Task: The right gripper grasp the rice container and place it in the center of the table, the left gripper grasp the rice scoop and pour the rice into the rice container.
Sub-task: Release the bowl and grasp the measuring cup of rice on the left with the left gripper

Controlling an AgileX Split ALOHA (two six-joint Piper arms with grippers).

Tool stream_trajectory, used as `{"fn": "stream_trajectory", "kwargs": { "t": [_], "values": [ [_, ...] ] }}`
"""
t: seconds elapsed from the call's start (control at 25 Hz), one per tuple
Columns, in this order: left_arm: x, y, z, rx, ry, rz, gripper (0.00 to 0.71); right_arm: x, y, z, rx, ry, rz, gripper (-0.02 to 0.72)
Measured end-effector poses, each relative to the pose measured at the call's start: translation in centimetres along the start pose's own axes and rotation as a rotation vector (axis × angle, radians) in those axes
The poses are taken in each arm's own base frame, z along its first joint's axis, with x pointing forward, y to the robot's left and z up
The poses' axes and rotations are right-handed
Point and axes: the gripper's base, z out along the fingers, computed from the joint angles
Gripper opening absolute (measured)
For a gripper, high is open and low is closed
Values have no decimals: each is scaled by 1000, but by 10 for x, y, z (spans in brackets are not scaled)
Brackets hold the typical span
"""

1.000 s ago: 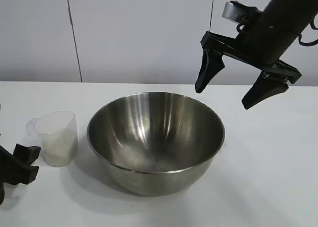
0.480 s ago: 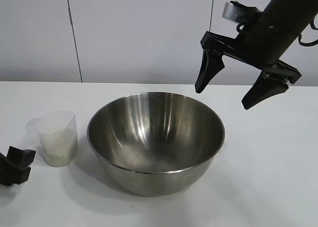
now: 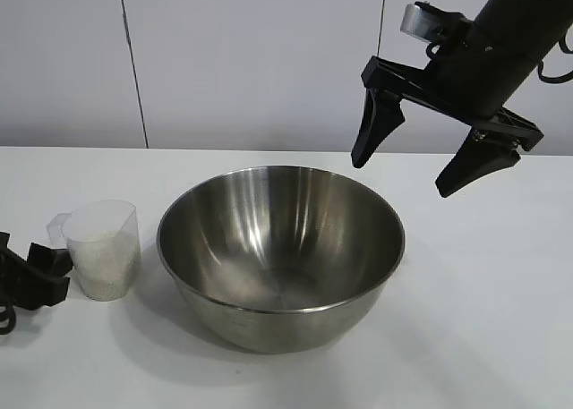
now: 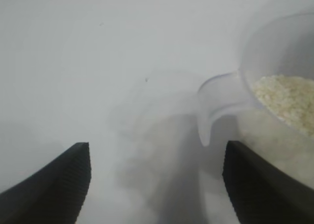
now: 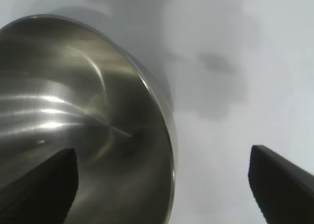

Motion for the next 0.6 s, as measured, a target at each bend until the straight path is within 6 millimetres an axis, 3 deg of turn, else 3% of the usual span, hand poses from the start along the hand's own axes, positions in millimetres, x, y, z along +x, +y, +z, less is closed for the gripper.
{"fn": "stream_trajectory", "kwargs": {
  "t": [0.44,0.6],
  "values": [
    [-11,2,11,-18,-48,-13,535,0,0,0,0,1,3,652],
    [-13,3,13,-31,-56,-22,447,0,0,0,0,1,3,652]
  ]
}}
